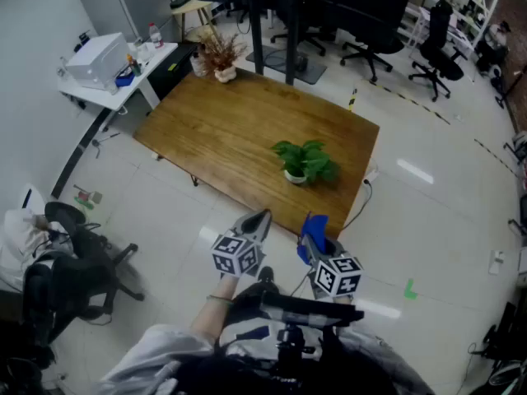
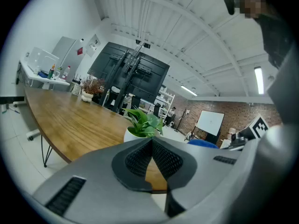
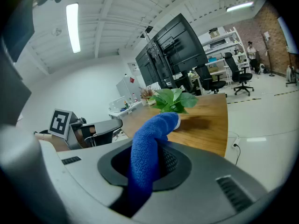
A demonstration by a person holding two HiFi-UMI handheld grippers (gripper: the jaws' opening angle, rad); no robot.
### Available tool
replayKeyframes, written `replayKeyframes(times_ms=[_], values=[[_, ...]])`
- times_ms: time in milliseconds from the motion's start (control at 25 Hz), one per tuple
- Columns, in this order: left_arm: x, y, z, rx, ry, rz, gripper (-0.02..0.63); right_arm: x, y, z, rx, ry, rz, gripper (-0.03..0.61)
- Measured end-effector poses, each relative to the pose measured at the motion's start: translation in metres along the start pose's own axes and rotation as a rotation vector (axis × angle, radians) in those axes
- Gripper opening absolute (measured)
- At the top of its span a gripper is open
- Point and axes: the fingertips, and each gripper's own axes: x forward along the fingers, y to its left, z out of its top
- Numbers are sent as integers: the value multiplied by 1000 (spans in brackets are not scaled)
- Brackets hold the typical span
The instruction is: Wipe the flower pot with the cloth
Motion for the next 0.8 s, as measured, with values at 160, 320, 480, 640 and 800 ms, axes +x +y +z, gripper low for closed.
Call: replayKeyframes(times_ms=[160, 320, 480, 640, 800], values=[[26, 25, 2, -5, 18, -5, 8, 19, -13, 9, -10, 21, -31, 74], [46, 33, 4, -1, 30, -31, 8, 29, -23, 11, -22, 45, -56, 74], [68, 32, -1, 2, 62, -30, 8, 41, -41, 17, -19, 72, -49, 74], [90, 32, 0, -7, 76, 17, 9, 51, -71, 26, -65, 131, -20, 74], [106, 54, -6, -33, 99, 118, 11, 77, -98, 31, -157, 187, 42, 74]])
